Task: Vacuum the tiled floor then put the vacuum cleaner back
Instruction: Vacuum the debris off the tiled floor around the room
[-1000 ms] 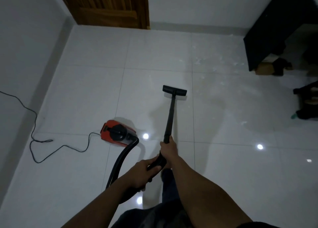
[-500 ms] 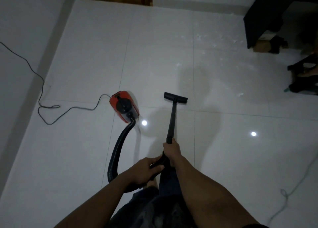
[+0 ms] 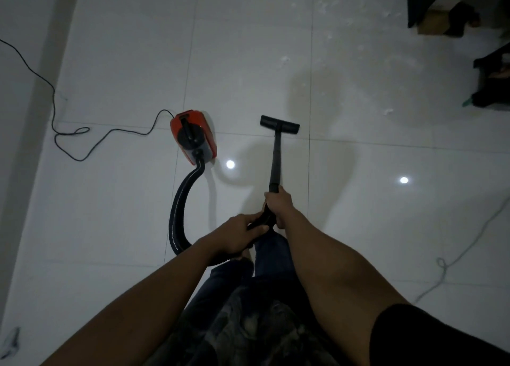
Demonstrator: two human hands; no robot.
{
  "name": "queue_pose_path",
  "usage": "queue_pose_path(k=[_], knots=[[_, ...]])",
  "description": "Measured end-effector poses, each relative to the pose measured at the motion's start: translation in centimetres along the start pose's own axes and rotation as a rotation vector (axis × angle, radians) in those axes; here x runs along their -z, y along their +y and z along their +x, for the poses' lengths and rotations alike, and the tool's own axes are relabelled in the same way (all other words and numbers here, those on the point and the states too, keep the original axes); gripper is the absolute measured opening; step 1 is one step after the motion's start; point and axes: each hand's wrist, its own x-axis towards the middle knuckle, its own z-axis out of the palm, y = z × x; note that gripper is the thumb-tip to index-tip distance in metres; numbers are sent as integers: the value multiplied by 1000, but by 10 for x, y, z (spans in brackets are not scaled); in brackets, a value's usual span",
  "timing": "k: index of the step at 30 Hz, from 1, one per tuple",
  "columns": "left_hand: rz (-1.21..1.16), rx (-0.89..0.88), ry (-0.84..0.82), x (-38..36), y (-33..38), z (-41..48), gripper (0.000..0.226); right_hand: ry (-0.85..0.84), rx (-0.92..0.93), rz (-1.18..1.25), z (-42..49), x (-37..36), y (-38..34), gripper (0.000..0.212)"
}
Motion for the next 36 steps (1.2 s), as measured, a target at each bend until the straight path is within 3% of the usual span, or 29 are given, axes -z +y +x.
queue_pose_path(k=[11,21,36], knots=[[21,30,-6,3,68,88,48,7,-19,30,65,62,-59,57],[61,56,20,29,171,194,47,-80,0,-23,139,139,-175,55],[30,52,-37,191,277,315,57,-81,13,-32,232,127,-381,53]])
